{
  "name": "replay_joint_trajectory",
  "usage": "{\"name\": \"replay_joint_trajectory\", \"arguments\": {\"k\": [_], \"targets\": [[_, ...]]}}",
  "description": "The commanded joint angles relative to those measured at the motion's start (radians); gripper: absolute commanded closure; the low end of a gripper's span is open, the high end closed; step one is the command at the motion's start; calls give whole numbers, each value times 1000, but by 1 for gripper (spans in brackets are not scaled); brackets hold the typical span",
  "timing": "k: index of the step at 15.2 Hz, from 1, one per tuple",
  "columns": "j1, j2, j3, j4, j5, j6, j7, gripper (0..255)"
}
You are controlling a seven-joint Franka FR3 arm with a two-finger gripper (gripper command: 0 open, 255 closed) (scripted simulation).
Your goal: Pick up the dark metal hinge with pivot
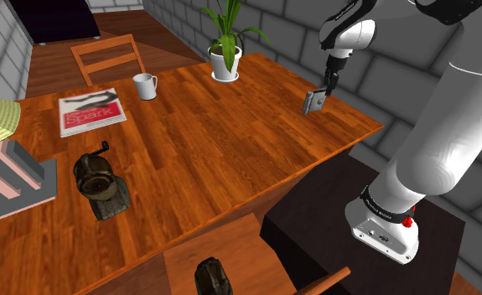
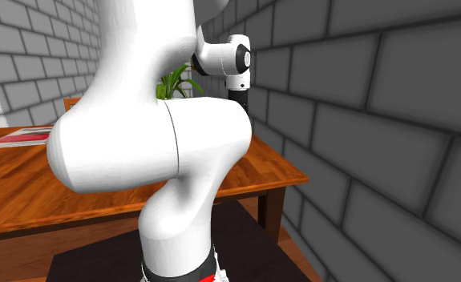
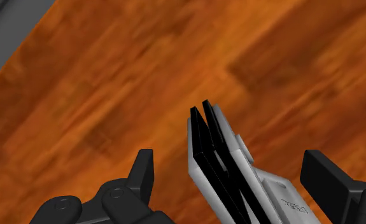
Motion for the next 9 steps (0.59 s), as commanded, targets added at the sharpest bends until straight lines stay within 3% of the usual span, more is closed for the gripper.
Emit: {"name": "replay_joint_trajectory", "arguments": {"k": [1, 6, 7, 9], "targets": [[-5, 21, 6, -8, 21, 24, -16, 0], [-17, 59, 19, -21, 59, 65, -42, 0], [-15, 57, 18, -22, 57, 64, -40, 255], [-16, 57, 18, -22, 57, 64, -41, 255]]}}
